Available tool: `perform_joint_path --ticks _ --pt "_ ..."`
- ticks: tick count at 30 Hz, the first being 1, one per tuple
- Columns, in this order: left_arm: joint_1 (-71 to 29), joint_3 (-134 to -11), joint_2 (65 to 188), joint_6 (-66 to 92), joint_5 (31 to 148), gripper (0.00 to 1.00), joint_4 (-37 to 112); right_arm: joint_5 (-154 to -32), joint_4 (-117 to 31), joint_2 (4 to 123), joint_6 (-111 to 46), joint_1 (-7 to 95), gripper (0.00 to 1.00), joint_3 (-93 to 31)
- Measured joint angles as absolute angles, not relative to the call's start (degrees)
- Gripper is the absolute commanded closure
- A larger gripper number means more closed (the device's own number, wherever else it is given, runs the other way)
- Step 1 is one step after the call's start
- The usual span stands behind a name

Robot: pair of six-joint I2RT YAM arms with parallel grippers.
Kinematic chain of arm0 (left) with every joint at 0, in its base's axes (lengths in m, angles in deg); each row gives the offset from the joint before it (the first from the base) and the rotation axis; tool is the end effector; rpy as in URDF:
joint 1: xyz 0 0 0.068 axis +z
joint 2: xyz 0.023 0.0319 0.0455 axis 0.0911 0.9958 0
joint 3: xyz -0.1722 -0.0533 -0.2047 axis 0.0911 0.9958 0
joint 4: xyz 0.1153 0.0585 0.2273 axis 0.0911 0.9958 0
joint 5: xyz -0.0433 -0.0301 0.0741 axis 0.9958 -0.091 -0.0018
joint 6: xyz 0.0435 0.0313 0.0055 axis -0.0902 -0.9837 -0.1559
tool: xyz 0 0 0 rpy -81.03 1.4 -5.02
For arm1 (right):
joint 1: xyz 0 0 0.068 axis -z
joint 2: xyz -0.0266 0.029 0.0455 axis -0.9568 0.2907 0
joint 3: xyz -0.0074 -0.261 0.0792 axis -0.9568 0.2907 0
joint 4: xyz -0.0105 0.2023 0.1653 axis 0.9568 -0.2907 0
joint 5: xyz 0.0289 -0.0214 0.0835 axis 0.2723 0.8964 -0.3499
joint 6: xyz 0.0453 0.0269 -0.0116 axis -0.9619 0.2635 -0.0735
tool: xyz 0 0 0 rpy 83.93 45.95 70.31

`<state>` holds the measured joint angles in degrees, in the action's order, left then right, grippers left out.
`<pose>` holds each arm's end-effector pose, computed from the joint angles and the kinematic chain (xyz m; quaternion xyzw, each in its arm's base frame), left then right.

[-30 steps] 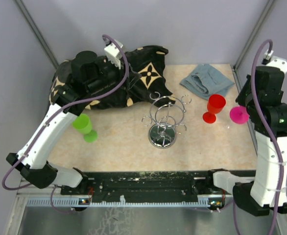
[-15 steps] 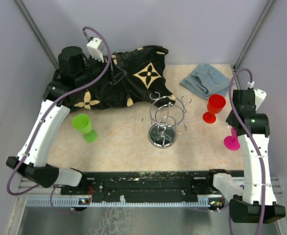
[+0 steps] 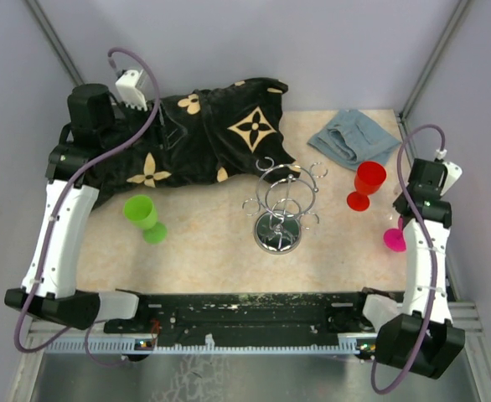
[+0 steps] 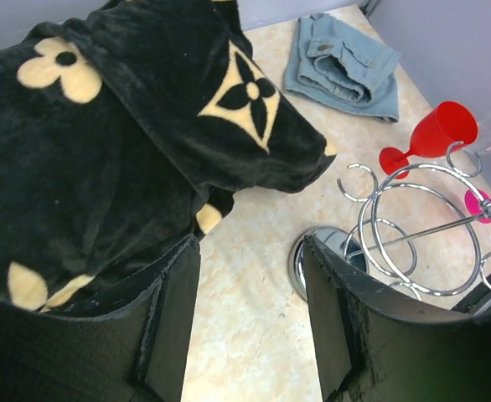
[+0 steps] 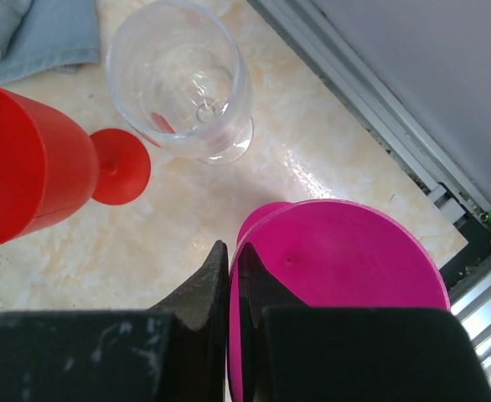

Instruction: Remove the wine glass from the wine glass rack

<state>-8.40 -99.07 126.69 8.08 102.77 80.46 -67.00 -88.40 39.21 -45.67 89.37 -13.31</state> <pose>0.2491 -0.0740 0.4867 0.1580 0.7874 -0.2522 0.5398 0.1840 -0.0655 0.3237 0.3431 0.8463 -0.1356 0.3842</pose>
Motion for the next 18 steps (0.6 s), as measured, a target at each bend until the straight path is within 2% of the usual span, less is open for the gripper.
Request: perform_joint_path --ticks 13,18 --pt "-5.8 -99.1 124.0 7.0 102.8 0.42 87.0 -68.7 -81.4 42.4 -45.1 89.4 1.00 -6.1" --pt "-5.5 -99.9 124.2 6.8 103.1 0.44 87.7 -69.2 -80.8 43.1 -45.0 89.4 0.88 -5.9"
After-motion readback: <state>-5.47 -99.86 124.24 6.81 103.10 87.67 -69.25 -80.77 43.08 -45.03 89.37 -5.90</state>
